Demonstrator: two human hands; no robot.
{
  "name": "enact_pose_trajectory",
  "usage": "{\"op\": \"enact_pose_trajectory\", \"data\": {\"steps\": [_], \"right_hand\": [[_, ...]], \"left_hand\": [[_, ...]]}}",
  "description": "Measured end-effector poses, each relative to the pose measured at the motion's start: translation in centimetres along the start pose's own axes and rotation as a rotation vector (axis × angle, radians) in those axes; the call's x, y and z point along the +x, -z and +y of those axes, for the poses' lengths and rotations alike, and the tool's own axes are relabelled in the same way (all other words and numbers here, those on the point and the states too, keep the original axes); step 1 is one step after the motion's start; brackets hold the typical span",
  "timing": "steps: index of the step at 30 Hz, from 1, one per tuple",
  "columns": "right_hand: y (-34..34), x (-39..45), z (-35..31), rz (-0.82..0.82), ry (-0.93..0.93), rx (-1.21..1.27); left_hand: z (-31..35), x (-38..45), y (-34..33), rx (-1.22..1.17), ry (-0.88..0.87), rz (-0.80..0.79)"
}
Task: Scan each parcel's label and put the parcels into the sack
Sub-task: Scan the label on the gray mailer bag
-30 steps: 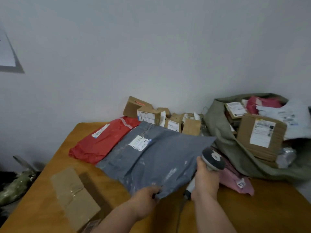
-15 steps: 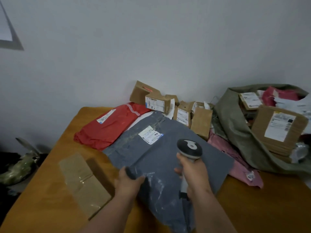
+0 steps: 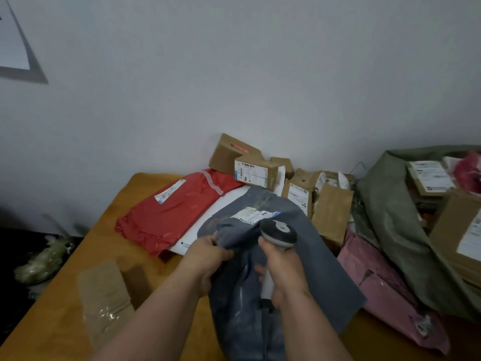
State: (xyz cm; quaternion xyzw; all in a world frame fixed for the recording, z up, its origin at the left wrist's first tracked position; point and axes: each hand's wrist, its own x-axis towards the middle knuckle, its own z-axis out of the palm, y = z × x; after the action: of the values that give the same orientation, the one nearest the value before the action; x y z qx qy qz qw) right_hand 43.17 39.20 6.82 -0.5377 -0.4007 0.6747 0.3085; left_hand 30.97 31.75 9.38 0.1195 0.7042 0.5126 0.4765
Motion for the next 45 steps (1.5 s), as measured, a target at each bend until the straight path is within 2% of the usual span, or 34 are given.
{"op": "enact_pose_trajectory", "data": {"steps": [3, 5, 9, 10, 12, 14, 17, 20, 23, 27, 32, 35, 38, 40, 42, 45], "right_hand": [[-0.1, -1.0, -3.4, -0.006, 0.121, 0.14], [0.0, -2.2, -5.9, 0.041, 0.253, 0.213], [-0.1, -5.3, -9.3, 0.097, 0.479, 0.349], [-0.1, -6.0, -9.6, 0.123, 0.519, 0.375], [-0.2, -7.4, -9.3, 0.17, 0.557, 0.426], [0.0, -8.1, -8.0, 0.202, 0.542, 0.472], [0.7, -8.5, -4.5, 0.252, 0.434, 0.472], [2.1, -8.8, -0.5, 0.388, 0.351, 0.425], [3.6, -8.8, 2.9, 0.456, 0.304, 0.366], [5.5, -8.5, 6.2, 0.45, 0.195, 0.267], [7.5, -7.3, 7.3, 0.471, 0.134, 0.2], [8.2, -6.1, 7.1, 0.373, 0.083, 0.176], [8.2, -5.2, 7.1, 0.249, -0.004, 0.149], [8.4, -4.7, 7.3, 0.211, -0.027, 0.121], [8.8, -4.3, 7.4, 0.208, -0.025, 0.123], [9.5, -4.1, 7.6, 0.207, -0.024, 0.128]], "left_hand": [[5.1, -2.5, -0.7, 0.293, -0.301, 0.04], [7.7, -4.2, -1.1, 0.42, -0.571, 0.116], [10.3, -7.6, -0.6, 0.527, -1.335, 0.289], [10.4, -8.1, -0.3, 0.551, -1.463, 0.31], [9.4, -8.1, 0.4, 0.612, -1.55, 0.325], [7.5, -7.6, 1.1, 0.647, -1.45, 0.272], [2.7, -6.2, 2.2, 0.657, -1.068, 0.082], [-3.1, -4.5, 3.2, 0.36, -0.535, -0.109], [-8.1, -2.7, 3.4, 0.067, -0.266, -0.047], [-11.6, -2.0, 2.8, -0.05, -0.165, 0.157], [-10.1, -1.2, 1.9, -0.239, -0.189, 0.307], [-9.4, -0.5, 1.2, -0.268, -0.207, 0.376], [-9.7, -0.1, 0.6, -0.182, -0.206, 0.612], [-9.8, -0.2, 0.3, -0.245, -0.096, 0.751], [-10.2, -0.3, -0.2, -0.336, 0.051, 0.821], [-11.4, -0.7, -0.7, -0.607, 0.174, 0.779]]}}
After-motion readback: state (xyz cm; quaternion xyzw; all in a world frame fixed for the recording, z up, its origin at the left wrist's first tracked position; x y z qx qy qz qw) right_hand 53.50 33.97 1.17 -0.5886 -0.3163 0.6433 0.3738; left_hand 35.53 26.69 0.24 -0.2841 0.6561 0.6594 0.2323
